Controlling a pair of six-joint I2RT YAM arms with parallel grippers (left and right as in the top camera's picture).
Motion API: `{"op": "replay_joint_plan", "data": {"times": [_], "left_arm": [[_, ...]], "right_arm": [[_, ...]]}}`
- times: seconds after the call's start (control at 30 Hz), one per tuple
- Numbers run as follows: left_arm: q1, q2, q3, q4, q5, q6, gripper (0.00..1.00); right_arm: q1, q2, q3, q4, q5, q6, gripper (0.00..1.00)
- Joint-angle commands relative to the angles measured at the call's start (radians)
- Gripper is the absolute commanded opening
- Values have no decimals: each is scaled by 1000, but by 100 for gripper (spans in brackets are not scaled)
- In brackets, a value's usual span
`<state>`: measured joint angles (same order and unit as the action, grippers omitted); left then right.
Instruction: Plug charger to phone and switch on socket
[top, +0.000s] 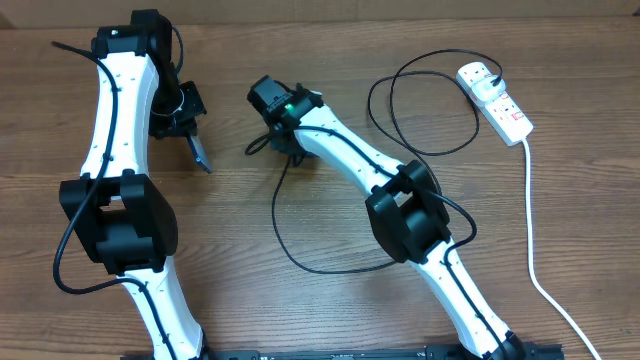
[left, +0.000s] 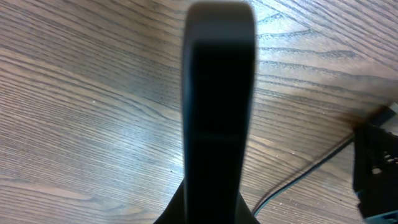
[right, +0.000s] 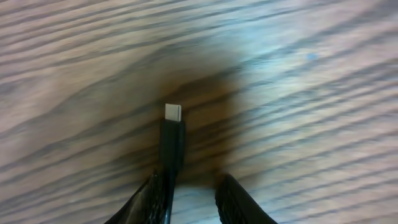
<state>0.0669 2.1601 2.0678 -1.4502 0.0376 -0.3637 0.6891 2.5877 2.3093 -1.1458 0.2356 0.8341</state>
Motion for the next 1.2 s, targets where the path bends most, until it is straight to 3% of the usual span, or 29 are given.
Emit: {"op": "replay_joint_plan", "data": {"times": [0.0,0.43,1.17], "left_arm": [[-4,-29,11,7,16,12,4],[-4,-29,11,11,35,21,4],[-4,-29,11,11,41,27,4]], "right_arm": [[-44,18,7,-4,-42,33,28],[-62,26,2,38,-114,30,22],[-65,26,-58,58,-178,23,20]]}}
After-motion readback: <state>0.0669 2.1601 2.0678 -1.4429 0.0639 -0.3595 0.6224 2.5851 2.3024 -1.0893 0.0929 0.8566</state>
